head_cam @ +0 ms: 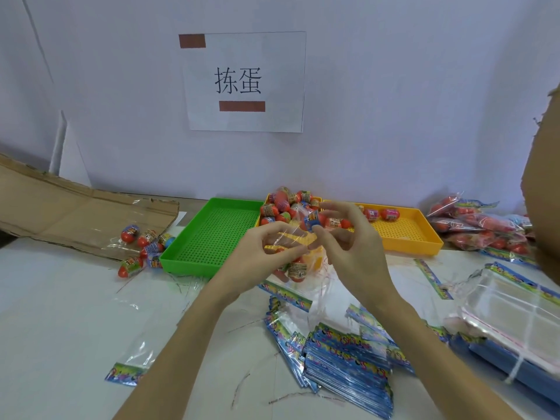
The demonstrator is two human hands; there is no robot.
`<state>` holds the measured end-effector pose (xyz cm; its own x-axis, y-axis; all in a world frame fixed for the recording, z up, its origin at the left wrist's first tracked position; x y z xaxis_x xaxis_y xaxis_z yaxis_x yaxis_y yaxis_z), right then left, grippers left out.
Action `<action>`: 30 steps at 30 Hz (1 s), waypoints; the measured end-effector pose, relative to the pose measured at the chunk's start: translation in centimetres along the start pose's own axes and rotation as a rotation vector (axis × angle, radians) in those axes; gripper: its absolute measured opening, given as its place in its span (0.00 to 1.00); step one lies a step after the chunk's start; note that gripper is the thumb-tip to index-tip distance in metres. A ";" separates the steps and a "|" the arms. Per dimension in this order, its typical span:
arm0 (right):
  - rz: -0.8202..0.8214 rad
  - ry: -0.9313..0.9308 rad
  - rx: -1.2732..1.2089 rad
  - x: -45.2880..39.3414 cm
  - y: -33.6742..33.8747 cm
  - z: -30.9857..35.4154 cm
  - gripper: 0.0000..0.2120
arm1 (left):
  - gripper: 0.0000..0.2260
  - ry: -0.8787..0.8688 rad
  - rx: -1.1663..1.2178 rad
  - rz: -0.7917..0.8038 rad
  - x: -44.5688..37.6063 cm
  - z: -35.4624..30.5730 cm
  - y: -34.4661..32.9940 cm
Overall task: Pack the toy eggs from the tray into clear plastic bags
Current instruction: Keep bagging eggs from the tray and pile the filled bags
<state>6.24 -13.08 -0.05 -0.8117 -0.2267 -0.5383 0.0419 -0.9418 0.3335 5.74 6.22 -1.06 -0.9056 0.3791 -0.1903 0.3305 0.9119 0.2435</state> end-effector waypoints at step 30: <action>0.296 0.031 0.062 0.5 -0.6 0.6 0.12 | 0.05 -0.039 -0.110 -0.064 0.1 -0.1 0.5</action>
<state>5.47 -12.49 -0.08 -0.7512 -0.4977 -0.4335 0.2379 -0.8169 0.5255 5.77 6.74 -0.89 -0.9123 0.3285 -0.2446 0.2396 0.9124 0.3319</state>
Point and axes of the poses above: each hand's wrist, its own x-axis away from the middle knuckle, its own y-axis out of the back of the hand, z = x × y, the point moved 1 cm from there along -x, towards the middle knuckle, and after that the axes turned 10 degrees about z, right-handed, at the moved point
